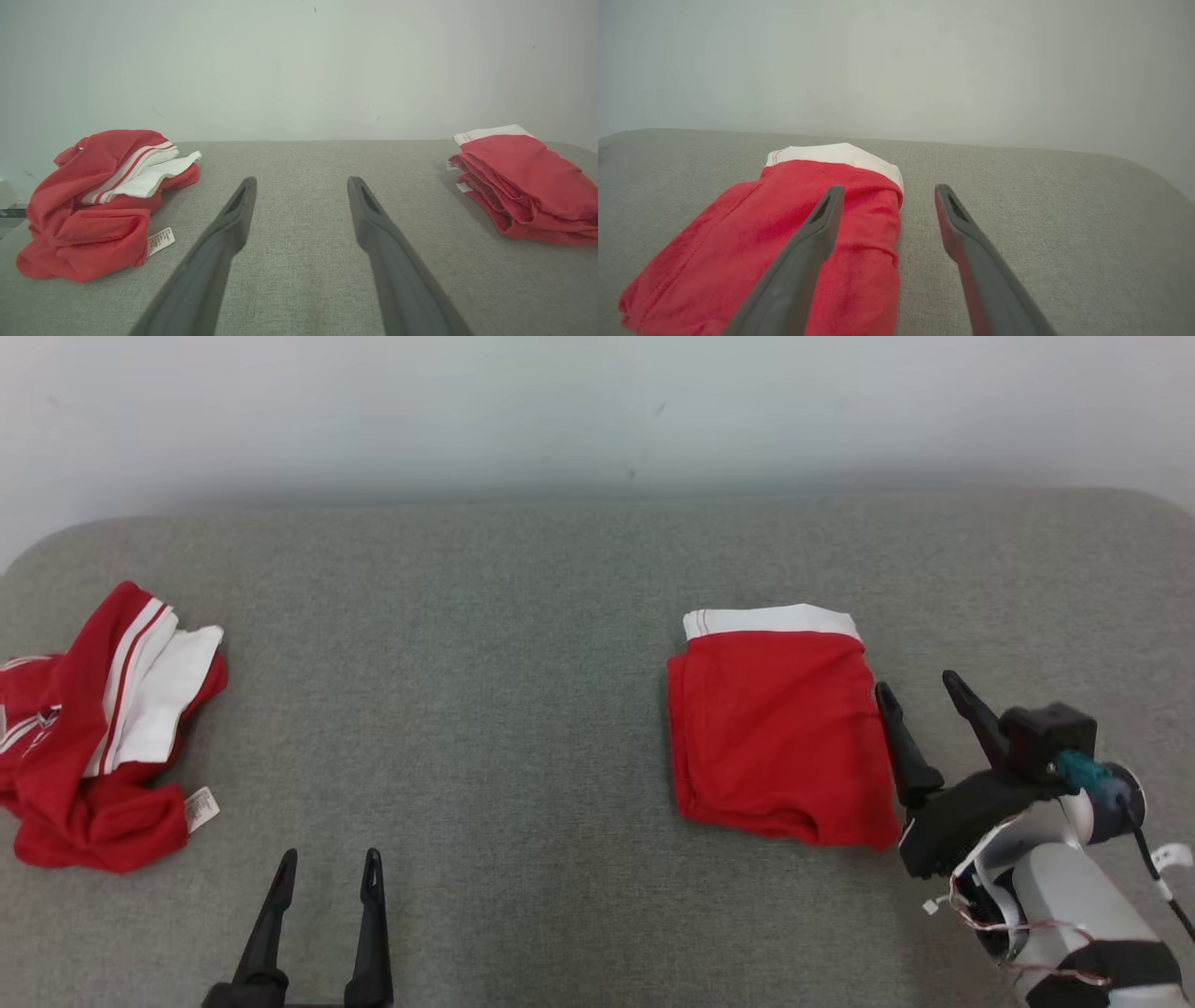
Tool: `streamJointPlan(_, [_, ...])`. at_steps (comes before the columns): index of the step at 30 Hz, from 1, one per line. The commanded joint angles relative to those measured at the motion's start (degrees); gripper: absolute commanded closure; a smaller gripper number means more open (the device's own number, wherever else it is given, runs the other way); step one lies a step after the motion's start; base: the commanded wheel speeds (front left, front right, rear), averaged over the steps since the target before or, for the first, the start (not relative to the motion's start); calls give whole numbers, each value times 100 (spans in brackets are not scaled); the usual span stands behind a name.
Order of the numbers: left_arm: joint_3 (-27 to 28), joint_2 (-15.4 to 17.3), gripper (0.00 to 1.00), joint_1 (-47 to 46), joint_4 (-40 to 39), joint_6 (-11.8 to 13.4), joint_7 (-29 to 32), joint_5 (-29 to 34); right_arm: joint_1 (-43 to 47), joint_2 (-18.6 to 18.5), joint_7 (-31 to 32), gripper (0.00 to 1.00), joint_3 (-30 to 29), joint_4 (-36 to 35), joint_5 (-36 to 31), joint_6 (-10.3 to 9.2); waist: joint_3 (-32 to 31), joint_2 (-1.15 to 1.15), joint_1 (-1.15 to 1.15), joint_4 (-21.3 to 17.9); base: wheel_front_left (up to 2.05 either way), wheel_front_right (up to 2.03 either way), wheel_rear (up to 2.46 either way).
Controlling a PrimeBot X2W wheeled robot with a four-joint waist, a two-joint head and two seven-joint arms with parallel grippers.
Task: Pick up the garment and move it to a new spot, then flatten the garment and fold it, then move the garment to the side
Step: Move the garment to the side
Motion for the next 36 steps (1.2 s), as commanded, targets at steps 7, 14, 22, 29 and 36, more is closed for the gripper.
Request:
streamJointPlan(7, [-207,3,0,-299,49,85,-18,-77,-798,-130,257,0,237,1346,423,-14,391,0,-1,371,0,0,0])
streamJointPlan(14, [-301,3,0,-438,58,150,-18,-103,-1039,-84,270,0,578,2106,740,-14,548,0,-1,478,0,0,0])
streamJointPlan(22, [-326,3,0,-503,104,194,-18,-134,-1074,-4,510,100,1073,2648,1268,-16,575,0,-1,413,0,0,0])
streamJointPlan(29, [-396,3,0,-724,-23,213,-18,-86,-1693,-411,358,100,1768,2376,1307,-18,861,0,-1,247,0,0,0])
streamJointPlan(36, [-459,5,0,-1063,-230,164,-18,33,-2570,-1183,544,100,2735,1982,1440,-15,1540,0,-1,-167,0,0,0])
